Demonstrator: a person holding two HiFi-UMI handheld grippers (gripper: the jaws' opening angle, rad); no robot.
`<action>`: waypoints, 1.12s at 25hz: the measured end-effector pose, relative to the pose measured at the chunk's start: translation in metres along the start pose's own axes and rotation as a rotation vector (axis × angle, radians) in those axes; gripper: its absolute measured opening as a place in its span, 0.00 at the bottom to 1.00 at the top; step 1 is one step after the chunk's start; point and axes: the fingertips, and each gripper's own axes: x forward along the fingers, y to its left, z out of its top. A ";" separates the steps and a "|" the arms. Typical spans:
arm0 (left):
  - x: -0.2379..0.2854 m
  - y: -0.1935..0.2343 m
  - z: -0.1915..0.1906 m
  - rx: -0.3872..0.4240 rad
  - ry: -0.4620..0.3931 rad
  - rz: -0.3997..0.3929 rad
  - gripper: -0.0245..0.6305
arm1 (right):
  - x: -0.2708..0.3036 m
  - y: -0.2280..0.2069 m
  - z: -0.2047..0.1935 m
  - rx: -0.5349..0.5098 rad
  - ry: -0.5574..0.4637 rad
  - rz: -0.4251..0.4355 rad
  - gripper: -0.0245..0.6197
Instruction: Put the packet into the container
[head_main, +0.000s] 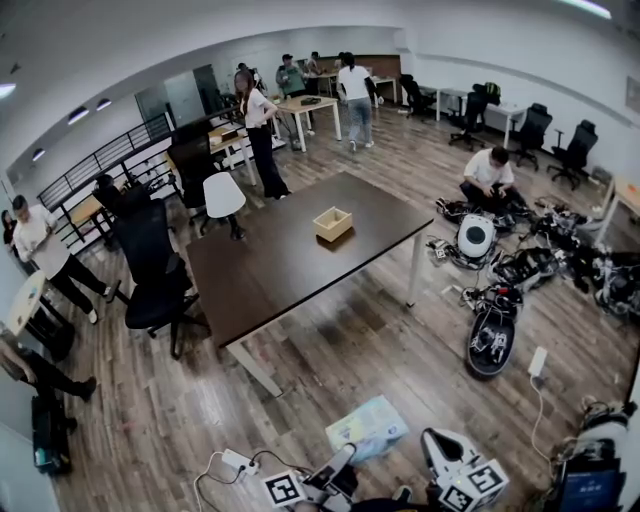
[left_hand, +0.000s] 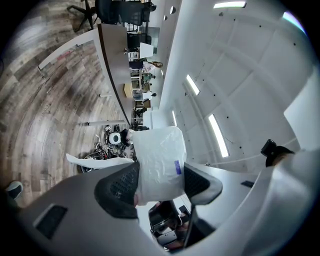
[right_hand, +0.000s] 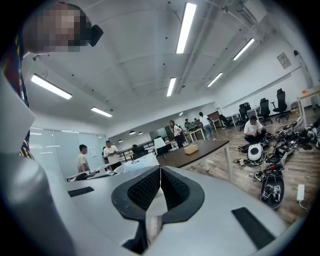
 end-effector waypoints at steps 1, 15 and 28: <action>-0.001 0.000 0.001 -0.001 0.001 0.000 0.42 | 0.000 0.000 0.000 0.001 -0.004 -0.003 0.05; -0.026 0.004 0.032 -0.024 0.012 0.000 0.42 | 0.024 0.040 -0.003 -0.041 -0.015 0.008 0.06; -0.035 0.009 0.069 -0.007 0.058 0.026 0.42 | 0.053 0.060 0.003 -0.119 -0.016 -0.033 0.19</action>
